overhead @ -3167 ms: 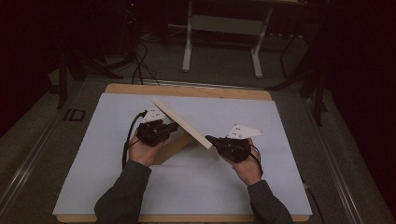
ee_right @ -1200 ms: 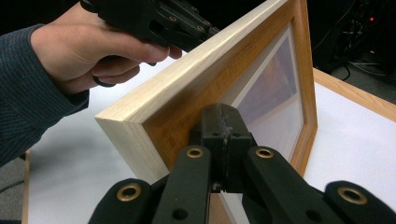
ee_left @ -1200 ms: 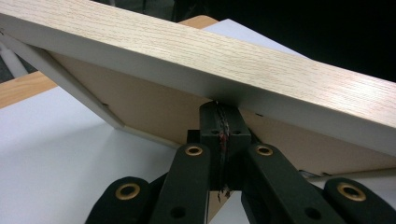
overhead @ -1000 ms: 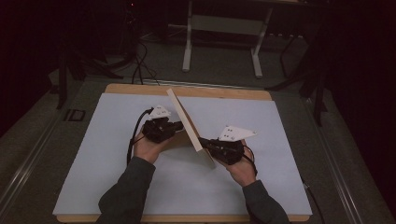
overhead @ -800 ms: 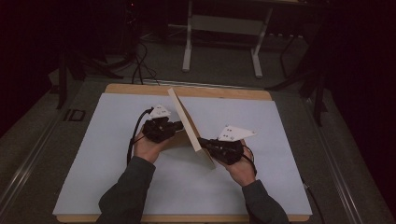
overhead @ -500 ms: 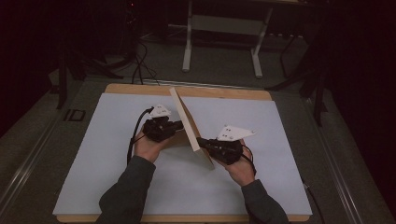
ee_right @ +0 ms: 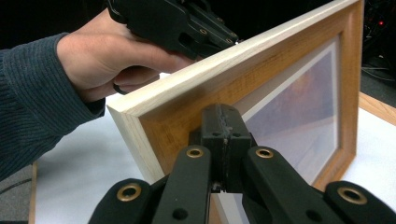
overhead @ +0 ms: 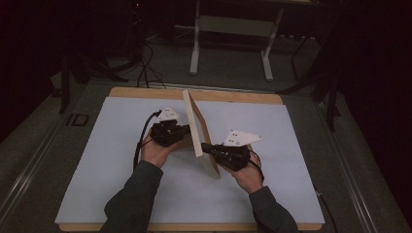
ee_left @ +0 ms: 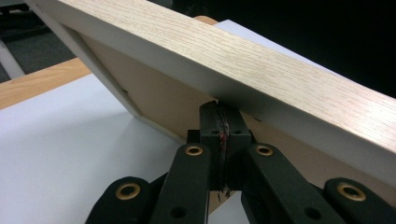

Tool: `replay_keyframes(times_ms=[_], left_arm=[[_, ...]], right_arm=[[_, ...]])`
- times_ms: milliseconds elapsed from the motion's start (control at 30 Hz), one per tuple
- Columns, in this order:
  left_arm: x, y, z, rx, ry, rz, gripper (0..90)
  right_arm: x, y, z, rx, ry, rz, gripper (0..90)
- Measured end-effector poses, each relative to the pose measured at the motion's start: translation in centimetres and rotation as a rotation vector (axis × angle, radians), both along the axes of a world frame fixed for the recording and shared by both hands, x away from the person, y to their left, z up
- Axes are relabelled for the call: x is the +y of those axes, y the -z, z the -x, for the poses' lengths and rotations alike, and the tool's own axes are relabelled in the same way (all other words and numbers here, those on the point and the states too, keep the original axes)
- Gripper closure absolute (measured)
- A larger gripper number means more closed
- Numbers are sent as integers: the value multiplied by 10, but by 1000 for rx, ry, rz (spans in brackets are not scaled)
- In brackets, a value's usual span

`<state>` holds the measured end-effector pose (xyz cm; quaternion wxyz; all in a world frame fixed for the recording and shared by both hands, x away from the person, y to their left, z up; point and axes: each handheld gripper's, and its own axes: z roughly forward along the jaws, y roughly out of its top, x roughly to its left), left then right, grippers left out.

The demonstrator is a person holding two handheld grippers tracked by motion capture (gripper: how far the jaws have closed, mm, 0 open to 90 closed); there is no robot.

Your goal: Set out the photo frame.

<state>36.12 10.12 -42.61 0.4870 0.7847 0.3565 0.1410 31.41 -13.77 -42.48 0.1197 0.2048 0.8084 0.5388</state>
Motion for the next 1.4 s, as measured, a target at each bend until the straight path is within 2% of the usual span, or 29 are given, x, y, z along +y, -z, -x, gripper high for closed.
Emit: replay_keyframes(times_ms=[500, 1100, 1400], left_arm=[[-3, 0, -5, 6, 16, -9, 900], [-5, 3, -13, 13, 58, 12, 900], [-7, 4, -15, 9, 79, 9, 900]], right_arm=[[6, -1, 0, 1, -9, -3, 900], [14, -3, 0, -5, -23, -5, 900], [18, -3, 0, -4, -25, -7, 900]])
